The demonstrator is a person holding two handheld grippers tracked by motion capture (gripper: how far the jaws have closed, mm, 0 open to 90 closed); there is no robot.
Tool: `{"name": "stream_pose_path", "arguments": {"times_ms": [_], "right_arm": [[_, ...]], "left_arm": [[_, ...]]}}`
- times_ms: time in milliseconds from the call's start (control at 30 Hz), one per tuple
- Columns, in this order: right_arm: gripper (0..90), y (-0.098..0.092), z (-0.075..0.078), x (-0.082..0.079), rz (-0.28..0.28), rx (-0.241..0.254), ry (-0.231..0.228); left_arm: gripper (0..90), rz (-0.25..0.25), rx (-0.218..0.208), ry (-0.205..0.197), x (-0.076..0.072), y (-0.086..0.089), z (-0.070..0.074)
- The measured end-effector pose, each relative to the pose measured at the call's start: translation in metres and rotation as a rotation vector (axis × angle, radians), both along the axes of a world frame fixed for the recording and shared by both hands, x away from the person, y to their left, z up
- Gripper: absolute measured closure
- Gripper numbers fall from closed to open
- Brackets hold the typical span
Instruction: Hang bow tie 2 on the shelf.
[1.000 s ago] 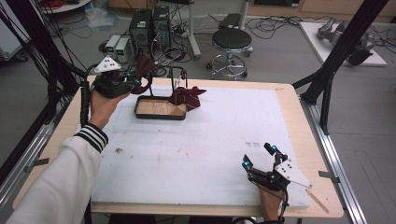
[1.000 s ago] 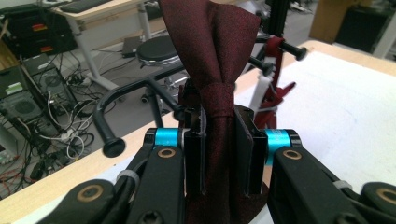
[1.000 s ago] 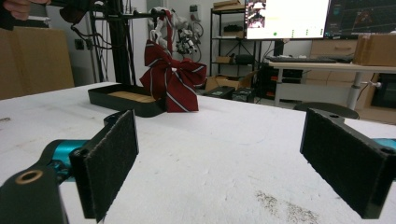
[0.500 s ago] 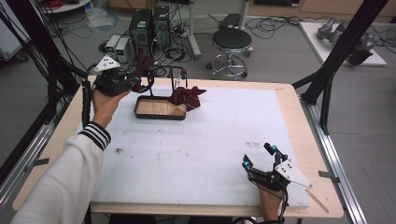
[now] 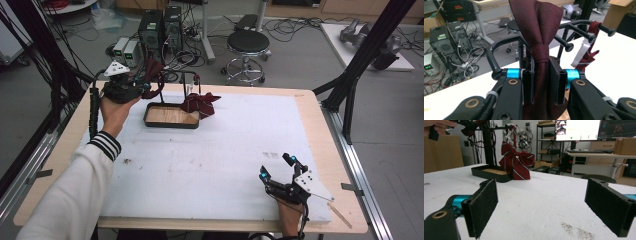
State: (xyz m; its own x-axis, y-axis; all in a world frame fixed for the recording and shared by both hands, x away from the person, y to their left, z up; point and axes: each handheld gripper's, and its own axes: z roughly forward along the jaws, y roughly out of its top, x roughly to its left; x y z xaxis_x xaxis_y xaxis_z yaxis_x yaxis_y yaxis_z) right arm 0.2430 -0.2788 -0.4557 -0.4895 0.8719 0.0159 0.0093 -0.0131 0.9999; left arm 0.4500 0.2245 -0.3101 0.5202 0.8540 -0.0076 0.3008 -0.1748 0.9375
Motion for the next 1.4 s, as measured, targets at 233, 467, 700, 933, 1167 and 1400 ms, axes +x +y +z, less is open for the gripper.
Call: {"name": "stream_pose_path", "arguments": {"times_ms": [233,467,700,933,1167,1400], "right_arm": [[10.6,0.0,0.0,0.0,0.002,-0.001,-0.001],[10.6,0.0,0.0,0.0,0.001,-0.001,-0.003],[10.6,0.0,0.0,0.0,0.001,-0.001,-0.003],[10.6,0.0,0.0,0.0,0.001,-0.001,-0.002],[10.6,0.0,0.0,0.0,0.0,-0.002,-0.005],[10.6,0.0,0.0,0.0,0.001,-0.001,-0.003]], "left_arm": [[75.4,0.047,-0.011,0.03,-0.001,0.001,-0.004],[75.4,0.077,-0.012,0.04,-0.001,0.001,-0.007],[75.4,0.091,-0.01,0.056,-0.002,0.003,-0.017],[75.8,0.101,0.014,0.087,-0.004,0.007,-0.028],[76.3,0.107,0.054,0.125,-0.003,0.005,-0.037],[76.3,0.121,0.074,0.171,0.001,0.005,-0.047]]}}
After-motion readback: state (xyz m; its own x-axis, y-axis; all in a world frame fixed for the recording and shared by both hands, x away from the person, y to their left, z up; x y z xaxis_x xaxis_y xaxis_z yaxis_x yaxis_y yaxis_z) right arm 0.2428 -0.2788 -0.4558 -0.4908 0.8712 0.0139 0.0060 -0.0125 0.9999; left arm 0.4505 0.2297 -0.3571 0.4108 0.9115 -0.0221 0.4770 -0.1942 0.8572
